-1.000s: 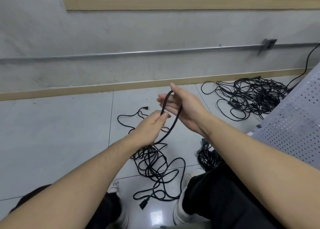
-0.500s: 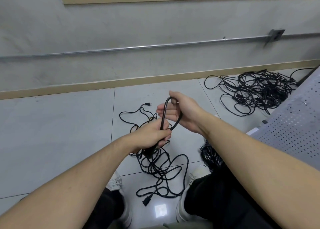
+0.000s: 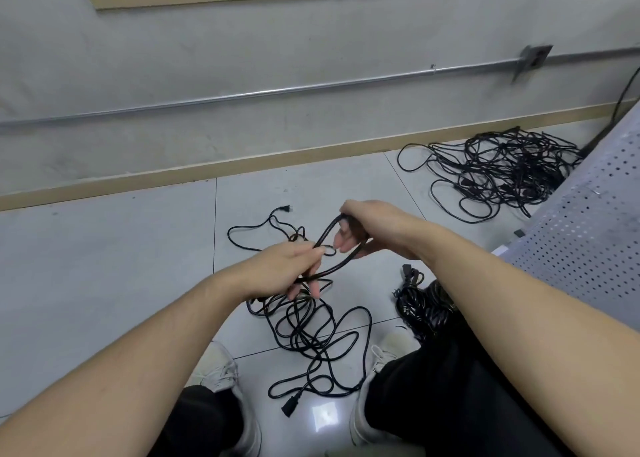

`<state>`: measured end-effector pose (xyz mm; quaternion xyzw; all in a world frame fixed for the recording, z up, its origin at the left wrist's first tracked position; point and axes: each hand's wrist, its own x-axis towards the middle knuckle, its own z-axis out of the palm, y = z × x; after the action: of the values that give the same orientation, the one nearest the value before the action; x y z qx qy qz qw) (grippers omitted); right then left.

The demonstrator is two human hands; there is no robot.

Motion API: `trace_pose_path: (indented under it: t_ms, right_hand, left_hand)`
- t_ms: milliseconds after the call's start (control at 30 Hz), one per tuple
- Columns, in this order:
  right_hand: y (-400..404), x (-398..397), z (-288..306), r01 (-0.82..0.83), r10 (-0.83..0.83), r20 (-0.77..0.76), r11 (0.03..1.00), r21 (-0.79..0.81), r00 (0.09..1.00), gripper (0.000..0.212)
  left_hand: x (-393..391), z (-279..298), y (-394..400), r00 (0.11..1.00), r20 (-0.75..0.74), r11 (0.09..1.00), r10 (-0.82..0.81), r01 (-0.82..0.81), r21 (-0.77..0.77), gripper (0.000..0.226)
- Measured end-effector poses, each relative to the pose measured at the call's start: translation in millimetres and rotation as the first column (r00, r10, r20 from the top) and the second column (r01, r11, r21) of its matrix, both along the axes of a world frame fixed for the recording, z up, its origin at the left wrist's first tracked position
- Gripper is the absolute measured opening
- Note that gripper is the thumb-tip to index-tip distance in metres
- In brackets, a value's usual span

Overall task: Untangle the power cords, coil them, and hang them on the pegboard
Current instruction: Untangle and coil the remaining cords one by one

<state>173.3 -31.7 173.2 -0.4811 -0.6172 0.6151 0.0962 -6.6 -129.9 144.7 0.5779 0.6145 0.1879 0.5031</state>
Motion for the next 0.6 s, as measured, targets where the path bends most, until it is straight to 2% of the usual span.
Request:
trace_pose_path:
  t_ms: [67,133,200,267,333,433,600]
  right_hand:
    - [-1.1,0.2,-3.0,-0.033,0.034,-0.016,0.999,0.040,0.999,0.027]
    - [-0.7,-6.0,-2.6,0.071,-0.078,-0.152,0.996,-0.050,0.985,0.023]
    - [0.8,-14.2,-0.7,0.194,-0.259,-0.319,0.956,-0.221,0.912,0.022]
    - [2.7,-20.3,1.7,0.274,-0.410,-0.423,0.897,-0.347,0.808,0.027]
    - [4.4,-23.3,3.5,0.350,-0.527,-0.461,0.838,-0.418,0.714,0.032]
    - [5.8,-26.0,3.3,0.430,-0.662,-0.487,0.745,-0.509,0.570,0.024]
    - [2.8,-33.6,3.8,0.401,-0.669,-0.518,0.738,-0.542,0.533,0.032]
  left_hand:
    - [1.3,0.2,-0.2,1.000,-0.027,1.000,-0.015,0.015,-0.011,0.036]
    - [3.2,0.3,2.4,0.997,0.066,0.999,0.039,-0.040,0.016,0.036]
    - [4.1,-0.1,6.8,0.976,0.172,0.990,0.132,-0.139,0.032,0.036]
    - [4.8,0.4,8.4,0.949,0.242,0.977,0.204,-0.211,0.005,0.037]
    - [6.7,1.1,7.9,0.923,0.307,0.971,0.231,-0.236,-0.021,0.037]
    - [17.5,2.2,5.5,0.872,0.428,0.971,0.237,-0.227,-0.074,0.035]
    - [31.1,1.2,-1.5,0.778,0.587,0.974,0.224,-0.162,-0.157,0.030]
